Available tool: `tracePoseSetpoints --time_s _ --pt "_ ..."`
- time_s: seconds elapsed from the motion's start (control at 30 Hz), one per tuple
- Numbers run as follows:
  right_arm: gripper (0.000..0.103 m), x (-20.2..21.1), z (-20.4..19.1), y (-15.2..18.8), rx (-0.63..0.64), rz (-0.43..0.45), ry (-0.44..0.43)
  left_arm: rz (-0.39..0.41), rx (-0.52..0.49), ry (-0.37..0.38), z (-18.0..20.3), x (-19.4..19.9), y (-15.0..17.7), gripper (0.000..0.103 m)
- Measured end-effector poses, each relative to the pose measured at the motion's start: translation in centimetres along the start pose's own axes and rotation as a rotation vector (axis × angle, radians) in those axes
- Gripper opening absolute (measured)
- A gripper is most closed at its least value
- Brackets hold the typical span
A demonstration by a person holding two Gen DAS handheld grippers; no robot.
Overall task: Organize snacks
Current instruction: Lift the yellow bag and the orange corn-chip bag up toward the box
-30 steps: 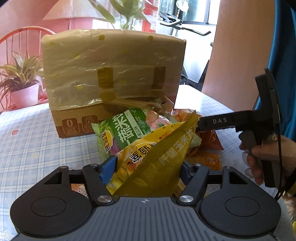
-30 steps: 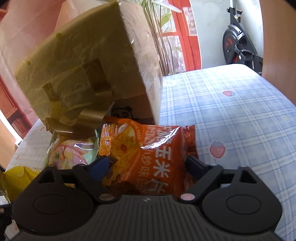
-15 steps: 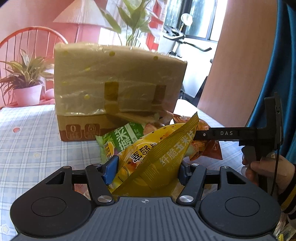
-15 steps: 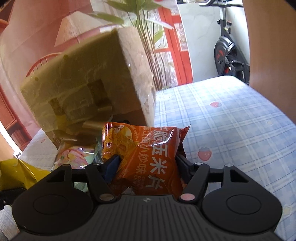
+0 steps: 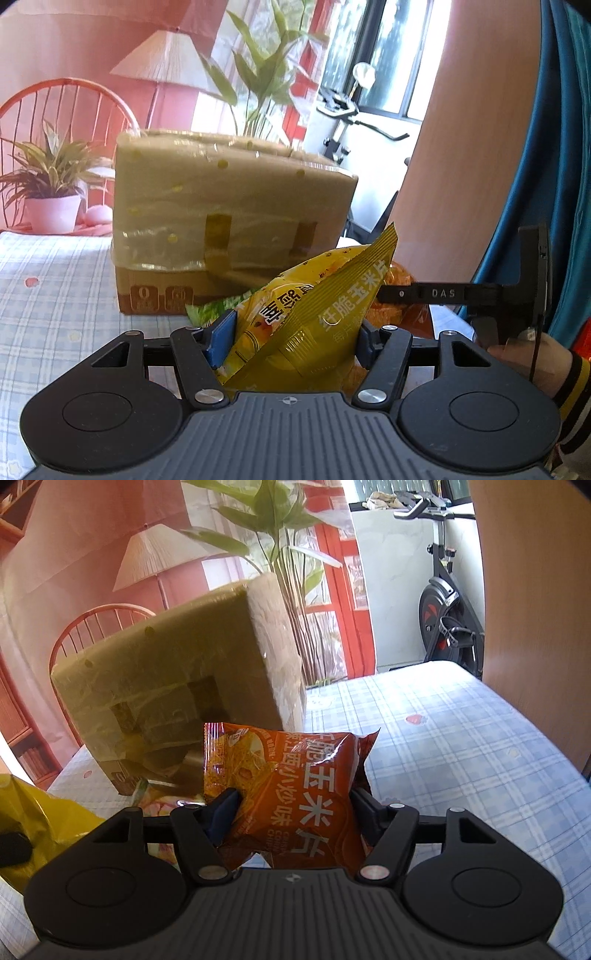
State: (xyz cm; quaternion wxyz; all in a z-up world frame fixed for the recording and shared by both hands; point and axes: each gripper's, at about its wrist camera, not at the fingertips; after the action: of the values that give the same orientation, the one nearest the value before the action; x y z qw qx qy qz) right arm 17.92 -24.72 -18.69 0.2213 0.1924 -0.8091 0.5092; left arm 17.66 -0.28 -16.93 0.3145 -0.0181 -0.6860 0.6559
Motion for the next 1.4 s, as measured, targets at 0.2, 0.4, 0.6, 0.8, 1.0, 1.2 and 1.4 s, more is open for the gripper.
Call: tracePoseSetpoints --time_s 0.2,0.4,0.6,0.8,1.0,1.2,1.4 --pt "0.068 1.0 -0.8 -1.1 0.020 0.044 0.021 0.025 0.004 -0.001 -1.3 0.3 -1.9 0.066" --pt "0.068 2.2 -1.4 -2.1 0.031 0.095 0.026 0.051 -0.029 -0.011 -1.8 0.3 -3.8 0.066" --pt "0.068 2.6 -1.8 -2.6 0.042 0.110 0.030 0.073 -0.024 -0.017 -2.0 0.7 -4.3 0.066" --pt "0.068 3.5 -2.1 -3.7 0.042 0.140 0.024 0.101 -0.036 -0.028 -2.2 1.3 -5.2 0.066" --pt "0.068 4.7 -2.8 -5.4 0.052 0.181 0.011 0.133 -0.055 -0.038 -2.3 1.6 -6.5 0.066" --pt "0.068 5.9 -3.9 -6.8 0.079 0.219 0.001 0.150 -0.058 -0.047 -2.6 1.7 -7.6 0.066" --pt "0.068 6.3 -4.6 -8.1 0.094 0.240 -0.008 0.170 -0.051 -0.057 -3.0 1.9 -8.5 0.066"
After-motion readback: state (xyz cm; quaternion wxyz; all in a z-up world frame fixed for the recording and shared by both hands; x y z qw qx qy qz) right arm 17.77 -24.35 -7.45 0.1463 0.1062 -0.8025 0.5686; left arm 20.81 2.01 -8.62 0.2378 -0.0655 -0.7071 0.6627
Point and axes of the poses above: each gripper's, at about its wrist camera, not at the fingertips, and x roughly against the way its jaws point, z to its right, y to its underside, and after that the axes turned 9 degrees about -x, right-handed
